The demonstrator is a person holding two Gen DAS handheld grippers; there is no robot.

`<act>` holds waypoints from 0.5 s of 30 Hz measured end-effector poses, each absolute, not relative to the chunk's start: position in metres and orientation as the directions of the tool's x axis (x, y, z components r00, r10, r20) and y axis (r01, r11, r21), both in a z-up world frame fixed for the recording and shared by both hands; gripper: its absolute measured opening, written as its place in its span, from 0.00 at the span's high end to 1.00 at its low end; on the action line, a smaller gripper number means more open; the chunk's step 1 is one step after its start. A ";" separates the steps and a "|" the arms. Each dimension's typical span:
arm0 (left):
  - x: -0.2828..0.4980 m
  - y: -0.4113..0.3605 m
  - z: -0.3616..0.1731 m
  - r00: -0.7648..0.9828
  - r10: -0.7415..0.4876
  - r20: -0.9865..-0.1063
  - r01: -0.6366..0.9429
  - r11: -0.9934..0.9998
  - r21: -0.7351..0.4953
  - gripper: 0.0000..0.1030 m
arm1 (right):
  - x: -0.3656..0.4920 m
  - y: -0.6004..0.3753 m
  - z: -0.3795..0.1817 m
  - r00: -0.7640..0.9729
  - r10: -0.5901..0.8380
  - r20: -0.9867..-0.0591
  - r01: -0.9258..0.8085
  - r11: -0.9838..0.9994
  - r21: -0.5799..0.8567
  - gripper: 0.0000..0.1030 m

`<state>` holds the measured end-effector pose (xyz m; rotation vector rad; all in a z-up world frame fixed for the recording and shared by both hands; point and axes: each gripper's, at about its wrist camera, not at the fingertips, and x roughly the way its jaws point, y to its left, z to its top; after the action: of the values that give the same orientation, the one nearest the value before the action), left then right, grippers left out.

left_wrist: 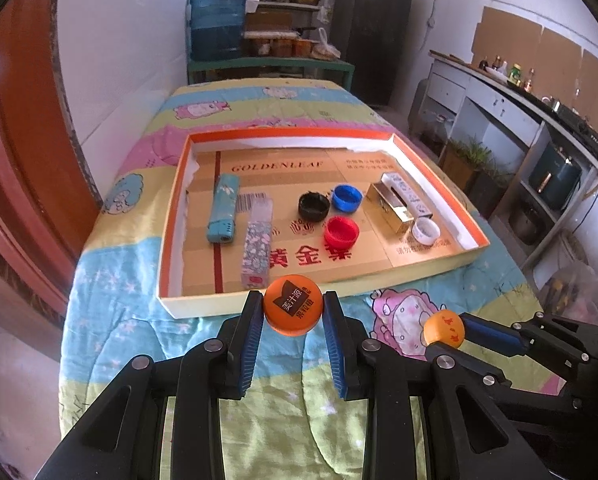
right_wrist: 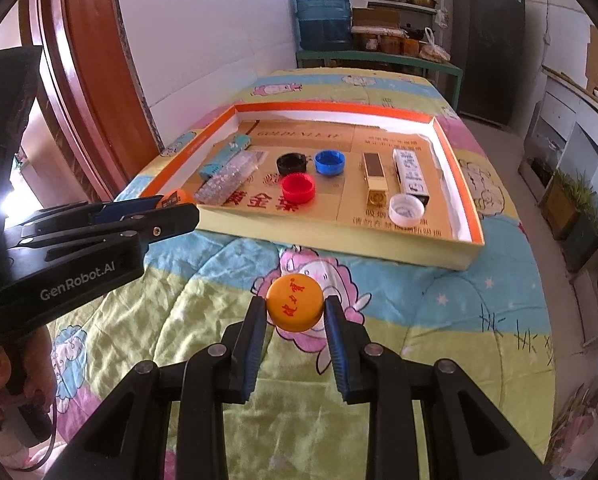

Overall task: Organize rigid objects
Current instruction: 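Carry the orange cap and yellow cap over the tray with both grippers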

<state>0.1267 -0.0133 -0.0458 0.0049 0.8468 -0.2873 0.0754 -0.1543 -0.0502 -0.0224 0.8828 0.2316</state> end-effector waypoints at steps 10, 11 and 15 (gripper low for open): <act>0.127 -0.002 -0.032 0.649 -0.249 -0.719 0.239 0.964 -0.118 0.70 | 0.083 -0.149 -0.035 0.635 0.191 -0.748 -0.226 0.972 0.057 0.71; 0.128 -0.002 -0.030 0.651 -0.248 -0.717 0.239 0.964 -0.116 0.70 | 0.085 -0.148 -0.033 0.639 0.190 -0.746 -0.228 0.972 0.053 0.71; 0.131 -0.001 -0.023 0.664 -0.244 -0.707 0.238 0.965 -0.110 0.70 | 0.089 -0.146 -0.025 0.655 0.191 -0.732 -0.234 0.971 0.044 0.71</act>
<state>0.1313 -0.0006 -0.0227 -0.0081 0.8002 -0.2723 0.0891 -0.1464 -0.0255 -0.0556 0.8229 0.2408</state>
